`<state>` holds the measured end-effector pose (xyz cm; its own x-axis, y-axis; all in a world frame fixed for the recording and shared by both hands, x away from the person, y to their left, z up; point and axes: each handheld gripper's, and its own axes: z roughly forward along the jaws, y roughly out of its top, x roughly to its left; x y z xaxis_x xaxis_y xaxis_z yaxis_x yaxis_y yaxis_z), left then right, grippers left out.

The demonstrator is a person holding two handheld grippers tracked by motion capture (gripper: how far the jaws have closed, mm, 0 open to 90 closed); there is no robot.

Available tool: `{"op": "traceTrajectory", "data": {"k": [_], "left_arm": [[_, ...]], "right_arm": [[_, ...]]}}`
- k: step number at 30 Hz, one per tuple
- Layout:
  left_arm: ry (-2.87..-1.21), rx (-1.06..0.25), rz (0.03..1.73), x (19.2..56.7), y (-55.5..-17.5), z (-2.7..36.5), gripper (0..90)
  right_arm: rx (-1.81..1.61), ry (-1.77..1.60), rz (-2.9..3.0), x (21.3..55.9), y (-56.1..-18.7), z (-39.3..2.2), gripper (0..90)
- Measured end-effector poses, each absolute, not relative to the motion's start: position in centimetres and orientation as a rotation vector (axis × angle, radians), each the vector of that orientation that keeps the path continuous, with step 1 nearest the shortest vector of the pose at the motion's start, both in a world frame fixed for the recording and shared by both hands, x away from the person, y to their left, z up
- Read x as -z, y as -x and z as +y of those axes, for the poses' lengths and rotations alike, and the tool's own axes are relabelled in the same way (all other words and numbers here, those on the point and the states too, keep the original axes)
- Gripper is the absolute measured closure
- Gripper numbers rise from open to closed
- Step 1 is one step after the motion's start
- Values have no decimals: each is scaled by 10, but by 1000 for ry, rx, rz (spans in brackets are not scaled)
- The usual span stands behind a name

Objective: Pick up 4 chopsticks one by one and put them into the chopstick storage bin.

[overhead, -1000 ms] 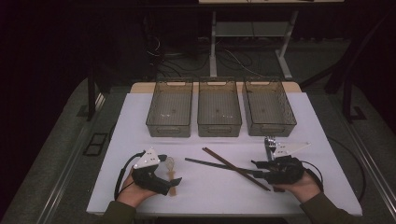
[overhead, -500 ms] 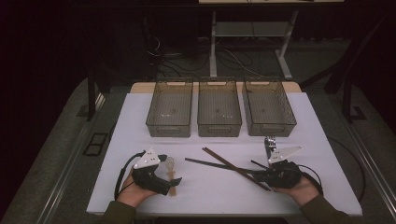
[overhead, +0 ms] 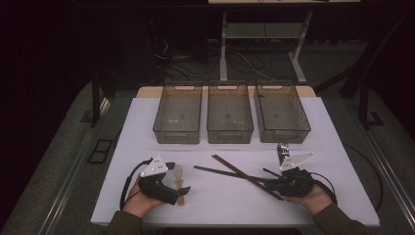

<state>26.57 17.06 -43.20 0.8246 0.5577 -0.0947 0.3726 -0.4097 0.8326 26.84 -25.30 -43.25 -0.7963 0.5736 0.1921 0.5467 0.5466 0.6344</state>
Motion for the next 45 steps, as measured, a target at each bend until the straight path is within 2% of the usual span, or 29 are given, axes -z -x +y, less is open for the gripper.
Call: {"op": "traceTrajectory", "data": {"k": [45], "left_arm": [[-2048,-247,681,432,-266,171,0]], "right_arm": [[-1031,-951,2741,436,-270,-251,793]]}}
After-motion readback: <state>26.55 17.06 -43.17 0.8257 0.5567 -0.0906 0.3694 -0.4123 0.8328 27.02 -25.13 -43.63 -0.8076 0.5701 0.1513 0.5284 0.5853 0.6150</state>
